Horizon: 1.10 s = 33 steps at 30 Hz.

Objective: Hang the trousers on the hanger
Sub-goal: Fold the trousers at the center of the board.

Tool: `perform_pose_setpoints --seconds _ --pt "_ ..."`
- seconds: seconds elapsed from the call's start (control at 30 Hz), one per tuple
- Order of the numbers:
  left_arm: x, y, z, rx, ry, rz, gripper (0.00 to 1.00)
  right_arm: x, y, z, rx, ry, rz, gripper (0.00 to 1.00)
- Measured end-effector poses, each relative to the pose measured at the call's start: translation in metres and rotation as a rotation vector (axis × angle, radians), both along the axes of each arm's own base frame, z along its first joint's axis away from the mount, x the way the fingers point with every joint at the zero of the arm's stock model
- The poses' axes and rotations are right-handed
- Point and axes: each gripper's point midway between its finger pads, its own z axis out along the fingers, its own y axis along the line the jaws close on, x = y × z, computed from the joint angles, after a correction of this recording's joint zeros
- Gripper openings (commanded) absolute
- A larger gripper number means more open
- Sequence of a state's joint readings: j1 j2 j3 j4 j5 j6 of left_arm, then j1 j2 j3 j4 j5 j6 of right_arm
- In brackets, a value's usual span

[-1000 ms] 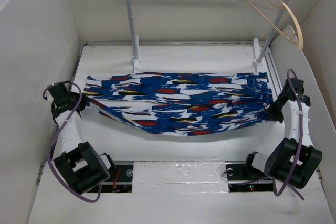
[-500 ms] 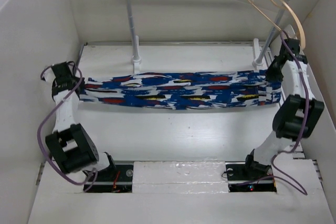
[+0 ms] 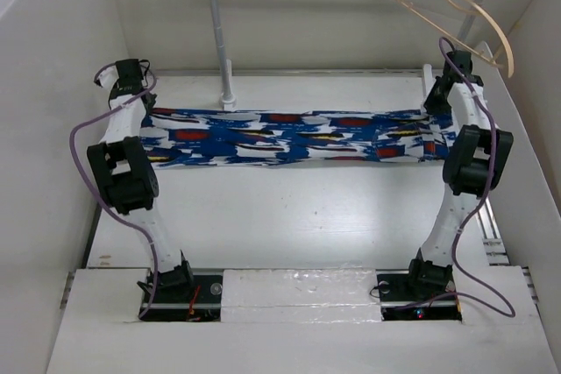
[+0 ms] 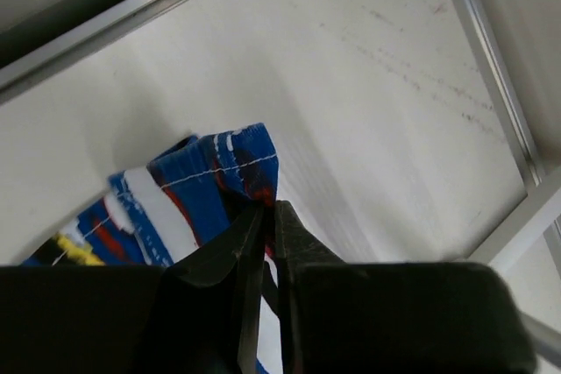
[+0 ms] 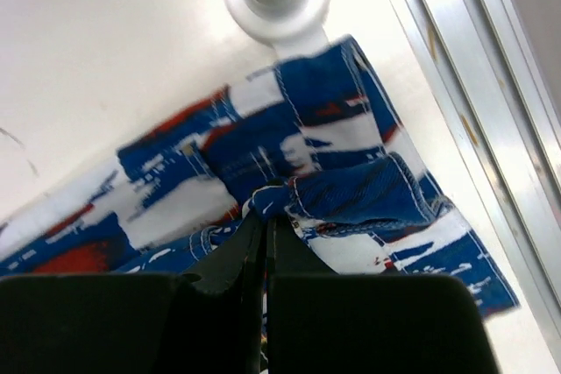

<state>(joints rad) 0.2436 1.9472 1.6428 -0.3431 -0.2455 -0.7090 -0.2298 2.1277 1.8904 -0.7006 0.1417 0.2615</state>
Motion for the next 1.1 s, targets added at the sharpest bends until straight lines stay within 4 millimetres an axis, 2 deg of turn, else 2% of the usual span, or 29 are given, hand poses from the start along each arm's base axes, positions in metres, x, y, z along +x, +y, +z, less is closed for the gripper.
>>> perform_pose_setpoints --seconds 0.03,0.07,0.1,0.13,0.17,0.27,0.33,0.4,0.5,0.53,0.57,0.63,0.7,0.8,0.83,0.87,1.0,1.1 --pt "0.008 0.001 -0.002 0.010 0.003 -0.008 0.22 0.008 0.002 0.000 -0.004 -0.015 0.006 0.25" --pt "0.014 0.002 -0.004 0.026 0.008 -0.022 0.36 0.015 0.002 0.001 -0.009 -0.030 0.006 0.43" --pt "0.019 0.004 -0.005 0.038 0.015 -0.033 0.56 0.020 0.002 0.001 -0.019 -0.041 0.010 0.60" --pt "0.024 0.005 -0.004 0.046 0.021 -0.045 0.62 0.027 0.001 0.002 -0.028 -0.063 0.014 0.73" --pt "0.032 0.008 -0.001 0.051 0.018 -0.051 0.66 0.031 0.000 0.004 -0.028 -0.073 0.014 0.75" --pt "0.050 0.016 0.013 0.069 0.002 -0.060 0.65 0.041 0.002 0.012 -0.021 -0.097 0.045 0.76" --pt "0.043 0.017 0.016 0.079 0.017 -0.058 0.64 0.040 0.004 0.013 -0.025 -0.102 0.056 0.76" --pt "0.017 0.011 0.010 0.079 0.034 -0.053 0.63 0.028 0.012 0.010 -0.030 -0.098 0.085 0.76" --pt "-0.048 -0.007 -0.012 0.029 0.109 -0.052 0.54 -0.005 0.037 0.004 -0.006 -0.060 0.149 0.62" --pt "-0.063 -0.013 -0.018 0.001 0.109 -0.055 0.44 -0.013 0.046 0.005 0.006 -0.057 0.174 0.26" --pt "-0.075 -0.017 -0.023 -0.028 0.107 -0.054 0.40 -0.019 0.056 0.006 0.017 -0.064 0.209 0.11" --pt "-0.087 -0.019 -0.036 -0.076 0.110 -0.052 0.39 -0.032 0.073 0.009 0.044 -0.085 0.251 0.01" --pt "-0.088 -0.020 -0.049 -0.115 0.115 -0.053 0.39 -0.047 0.088 0.009 0.069 -0.095 0.284 0.01" --pt "-0.080 -0.025 -0.064 -0.167 0.110 -0.068 0.38 -0.065 0.107 0.003 0.116 -0.102 0.330 0.19" --pt "-0.077 -0.028 -0.069 -0.189 0.104 -0.080 0.38 -0.070 0.112 0.000 0.129 -0.096 0.340 0.29" --pt "-0.074 -0.031 -0.073 -0.208 0.101 -0.087 0.38 -0.074 0.116 -0.003 0.142 -0.092 0.351 0.32" --pt "-0.067 -0.042 -0.096 -0.281 0.121 -0.099 0.21 -0.089 0.143 -0.017 0.186 -0.068 0.421 0.38" --pt "-0.067 -0.044 -0.114 -0.311 0.158 -0.078 0.23 -0.098 0.162 -0.021 0.217 -0.058 0.469 0.39"
